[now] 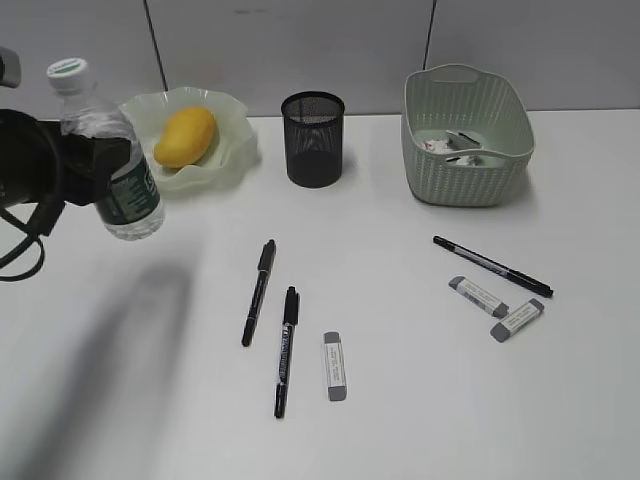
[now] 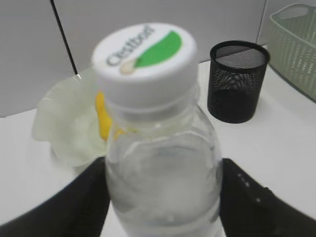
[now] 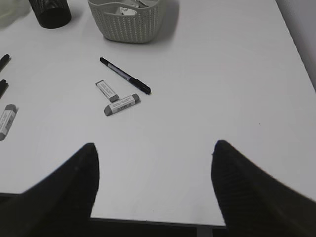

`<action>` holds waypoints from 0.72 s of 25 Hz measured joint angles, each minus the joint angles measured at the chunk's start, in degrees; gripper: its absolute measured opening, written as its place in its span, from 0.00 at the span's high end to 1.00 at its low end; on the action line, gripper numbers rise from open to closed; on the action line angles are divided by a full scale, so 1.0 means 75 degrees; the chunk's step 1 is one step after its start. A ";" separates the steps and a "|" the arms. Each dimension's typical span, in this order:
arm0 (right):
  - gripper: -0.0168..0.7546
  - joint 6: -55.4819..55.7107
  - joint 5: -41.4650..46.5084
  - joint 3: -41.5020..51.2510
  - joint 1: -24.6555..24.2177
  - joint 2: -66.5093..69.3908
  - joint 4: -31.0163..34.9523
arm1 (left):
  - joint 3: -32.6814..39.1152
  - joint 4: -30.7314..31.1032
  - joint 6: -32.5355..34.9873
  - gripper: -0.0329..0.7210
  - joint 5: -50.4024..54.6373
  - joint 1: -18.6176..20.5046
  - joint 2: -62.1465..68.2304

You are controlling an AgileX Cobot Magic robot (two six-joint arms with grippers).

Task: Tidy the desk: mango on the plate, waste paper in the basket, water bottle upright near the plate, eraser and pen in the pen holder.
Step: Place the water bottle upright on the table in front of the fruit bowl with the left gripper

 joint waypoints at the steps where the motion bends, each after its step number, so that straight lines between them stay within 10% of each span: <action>1: 0.25 0.0000 0.0000 0.0000 0.0000 0.0000 0.0000 | 0.0006 0.0000 0.0157 0.31 -0.0177 0.0071 0.0106; 18: 0.25 0.0000 0.0000 0.0000 0.0000 0.0000 0.0000 | -0.0151 0.0014 0.1344 0.31 -0.2352 0.0212 0.2092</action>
